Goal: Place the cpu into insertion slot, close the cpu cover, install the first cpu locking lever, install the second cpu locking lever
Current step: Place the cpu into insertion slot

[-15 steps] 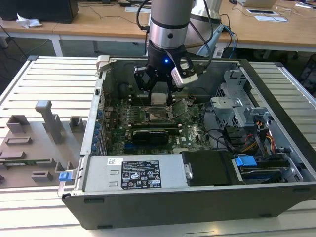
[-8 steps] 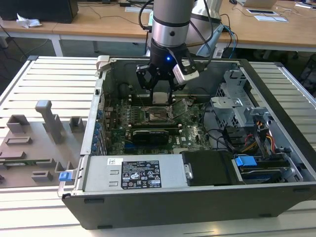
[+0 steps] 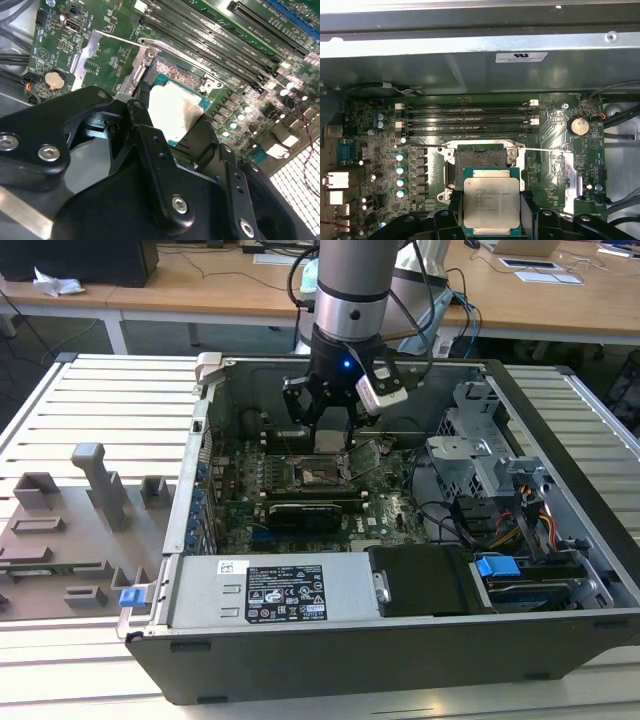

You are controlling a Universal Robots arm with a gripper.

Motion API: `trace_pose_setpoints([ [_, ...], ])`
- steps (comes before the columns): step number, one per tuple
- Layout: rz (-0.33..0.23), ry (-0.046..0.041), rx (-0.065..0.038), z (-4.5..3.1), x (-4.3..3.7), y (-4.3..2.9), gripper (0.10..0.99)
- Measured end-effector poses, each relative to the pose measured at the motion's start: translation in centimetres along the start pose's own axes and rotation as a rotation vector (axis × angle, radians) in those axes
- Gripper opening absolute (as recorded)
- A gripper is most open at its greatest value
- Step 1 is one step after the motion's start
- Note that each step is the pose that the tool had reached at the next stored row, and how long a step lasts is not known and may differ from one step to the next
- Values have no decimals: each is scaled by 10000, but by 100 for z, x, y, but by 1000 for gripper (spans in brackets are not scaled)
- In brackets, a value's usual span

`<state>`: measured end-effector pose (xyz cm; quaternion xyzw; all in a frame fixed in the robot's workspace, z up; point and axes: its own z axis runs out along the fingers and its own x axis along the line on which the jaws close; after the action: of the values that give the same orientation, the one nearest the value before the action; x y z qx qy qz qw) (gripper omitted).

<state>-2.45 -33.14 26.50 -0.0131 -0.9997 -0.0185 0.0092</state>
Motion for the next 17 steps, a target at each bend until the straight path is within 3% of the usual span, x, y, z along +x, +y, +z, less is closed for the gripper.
trace_pose_setpoints([
  [5, 2, 2, 23, 63, -25, 11, 541],
  [13, 39, 1, 25, 66, -27, 10, 541],
  [17, 750, -26, 14, 68, -27, 11, 541],
])
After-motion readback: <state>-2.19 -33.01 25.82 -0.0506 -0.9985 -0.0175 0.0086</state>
